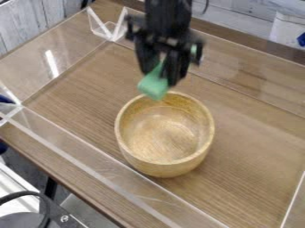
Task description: Remove the green block from inside the brown bowl and put it on the table
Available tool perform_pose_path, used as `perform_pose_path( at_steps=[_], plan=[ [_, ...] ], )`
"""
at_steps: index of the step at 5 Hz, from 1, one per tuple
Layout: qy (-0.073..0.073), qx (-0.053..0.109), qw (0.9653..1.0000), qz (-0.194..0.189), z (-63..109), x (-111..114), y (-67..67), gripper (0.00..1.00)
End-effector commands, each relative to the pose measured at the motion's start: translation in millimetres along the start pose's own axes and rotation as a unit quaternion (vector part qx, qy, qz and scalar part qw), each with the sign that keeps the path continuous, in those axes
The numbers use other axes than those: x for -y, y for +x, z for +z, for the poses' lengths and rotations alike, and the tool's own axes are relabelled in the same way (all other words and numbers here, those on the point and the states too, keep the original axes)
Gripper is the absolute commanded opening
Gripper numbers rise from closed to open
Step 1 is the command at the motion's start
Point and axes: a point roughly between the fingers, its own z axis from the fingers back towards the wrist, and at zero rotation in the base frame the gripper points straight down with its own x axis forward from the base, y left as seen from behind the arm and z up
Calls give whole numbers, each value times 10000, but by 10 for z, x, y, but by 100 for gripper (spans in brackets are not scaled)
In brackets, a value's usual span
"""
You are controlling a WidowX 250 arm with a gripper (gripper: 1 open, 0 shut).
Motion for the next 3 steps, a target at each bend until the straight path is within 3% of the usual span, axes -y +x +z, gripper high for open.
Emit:
perform_pose_path(
  at_steps=[1,3],
  plan=[
    [-171,51,9998,37,-38,3,50,0],
    [-247,89,9989,-399,-348,132,-6,0]
  ],
)
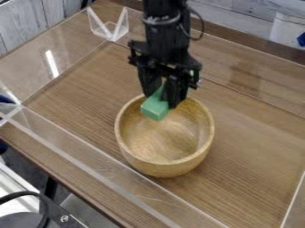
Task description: Remove the green block from inside the brown bowl and put it on the table
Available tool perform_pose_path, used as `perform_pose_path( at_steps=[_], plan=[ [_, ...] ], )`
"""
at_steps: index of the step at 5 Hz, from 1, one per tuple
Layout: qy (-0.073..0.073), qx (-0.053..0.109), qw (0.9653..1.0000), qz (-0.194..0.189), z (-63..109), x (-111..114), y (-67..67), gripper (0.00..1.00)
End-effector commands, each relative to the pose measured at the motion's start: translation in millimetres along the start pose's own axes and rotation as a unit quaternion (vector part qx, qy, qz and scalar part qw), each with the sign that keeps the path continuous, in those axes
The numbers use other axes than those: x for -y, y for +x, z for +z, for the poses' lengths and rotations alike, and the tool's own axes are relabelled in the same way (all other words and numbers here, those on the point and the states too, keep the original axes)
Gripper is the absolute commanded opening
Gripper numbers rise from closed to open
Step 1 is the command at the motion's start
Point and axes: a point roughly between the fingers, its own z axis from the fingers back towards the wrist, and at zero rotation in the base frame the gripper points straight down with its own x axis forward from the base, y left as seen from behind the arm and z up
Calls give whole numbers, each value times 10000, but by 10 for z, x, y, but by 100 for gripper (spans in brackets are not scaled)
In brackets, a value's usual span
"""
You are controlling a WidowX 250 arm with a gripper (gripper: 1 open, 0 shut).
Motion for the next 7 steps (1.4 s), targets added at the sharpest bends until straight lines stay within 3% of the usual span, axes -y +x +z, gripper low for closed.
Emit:
perform_pose_path(
  at_steps=[1,2,3,4,6,7],
  plan=[
    [87,19,9996,-275,-46,104,-22,0],
    [134,-179,9988,-446,-207,174,-128,0],
    [283,-16,9987,-433,-39,201,-24,0],
    [400,-25,9983,-432,-78,211,4,0],
    [147,-98,9985,-509,-133,206,112,0],
    [114,-207,9985,-503,-90,250,135,0]
  ],
)
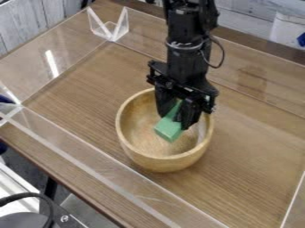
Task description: Remove the green block from inside the brown bowl and put it on the table
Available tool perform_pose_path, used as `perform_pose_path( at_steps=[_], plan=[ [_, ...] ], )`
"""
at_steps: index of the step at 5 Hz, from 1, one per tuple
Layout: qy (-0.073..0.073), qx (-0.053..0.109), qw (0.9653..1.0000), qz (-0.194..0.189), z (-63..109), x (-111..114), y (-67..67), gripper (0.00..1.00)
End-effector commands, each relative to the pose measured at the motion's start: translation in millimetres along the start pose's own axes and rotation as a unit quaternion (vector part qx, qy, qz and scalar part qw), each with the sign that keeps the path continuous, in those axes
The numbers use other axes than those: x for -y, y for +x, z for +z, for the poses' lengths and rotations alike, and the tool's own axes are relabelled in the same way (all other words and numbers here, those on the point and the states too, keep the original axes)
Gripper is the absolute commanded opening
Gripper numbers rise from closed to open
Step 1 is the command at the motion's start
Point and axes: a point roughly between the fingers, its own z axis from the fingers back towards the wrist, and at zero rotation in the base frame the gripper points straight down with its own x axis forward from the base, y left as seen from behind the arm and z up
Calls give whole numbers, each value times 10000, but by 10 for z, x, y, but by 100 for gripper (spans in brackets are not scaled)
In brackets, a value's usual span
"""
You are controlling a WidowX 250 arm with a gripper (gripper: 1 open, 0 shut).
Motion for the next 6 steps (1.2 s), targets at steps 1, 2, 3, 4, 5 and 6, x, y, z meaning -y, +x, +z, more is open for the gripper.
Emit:
perform_pose_path(
  at_steps=[1,2,3,4,5,6],
  plan=[
    [-2,112,9999,-27,137,38,116,0],
    [-39,-22,10000,-16,146,79,131,0],
    [-7,47,9998,-184,180,125,151,0],
    [-15,167,9994,-288,308,241,101,0],
    [-37,259,9988,-419,390,388,43,0],
    [-192,300,9982,-473,337,497,2,0]
  ],
)
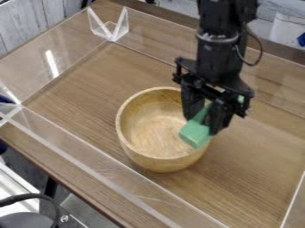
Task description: Remove the green block from inside the brown bowl and put it on the table
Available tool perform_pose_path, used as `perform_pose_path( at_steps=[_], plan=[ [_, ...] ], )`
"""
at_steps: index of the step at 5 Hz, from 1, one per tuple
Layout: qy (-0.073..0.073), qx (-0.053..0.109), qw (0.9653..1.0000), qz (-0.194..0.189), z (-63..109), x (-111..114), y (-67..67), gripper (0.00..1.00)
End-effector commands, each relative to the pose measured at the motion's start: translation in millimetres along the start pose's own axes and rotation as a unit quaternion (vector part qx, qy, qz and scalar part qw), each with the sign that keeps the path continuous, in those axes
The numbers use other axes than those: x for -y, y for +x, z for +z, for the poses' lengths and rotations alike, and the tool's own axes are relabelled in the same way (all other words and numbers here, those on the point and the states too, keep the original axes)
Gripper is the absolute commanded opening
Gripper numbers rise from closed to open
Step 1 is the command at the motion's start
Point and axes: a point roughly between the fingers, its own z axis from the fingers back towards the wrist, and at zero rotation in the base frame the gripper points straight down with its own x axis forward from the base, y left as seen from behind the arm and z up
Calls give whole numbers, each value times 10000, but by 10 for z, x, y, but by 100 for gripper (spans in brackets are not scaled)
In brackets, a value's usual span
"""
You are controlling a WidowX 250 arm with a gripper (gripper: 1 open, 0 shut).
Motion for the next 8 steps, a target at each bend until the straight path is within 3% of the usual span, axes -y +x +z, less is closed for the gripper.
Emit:
perform_pose_path(
  at_steps=[1,3,5,8],
  plan=[
    [-144,379,9991,-95,50,104,1,0],
    [156,211,9996,-43,-433,246,165,0],
    [148,149,9998,-5,-518,209,116,0],
    [378,739,9954,-474,-292,257,66,0]
  ],
)
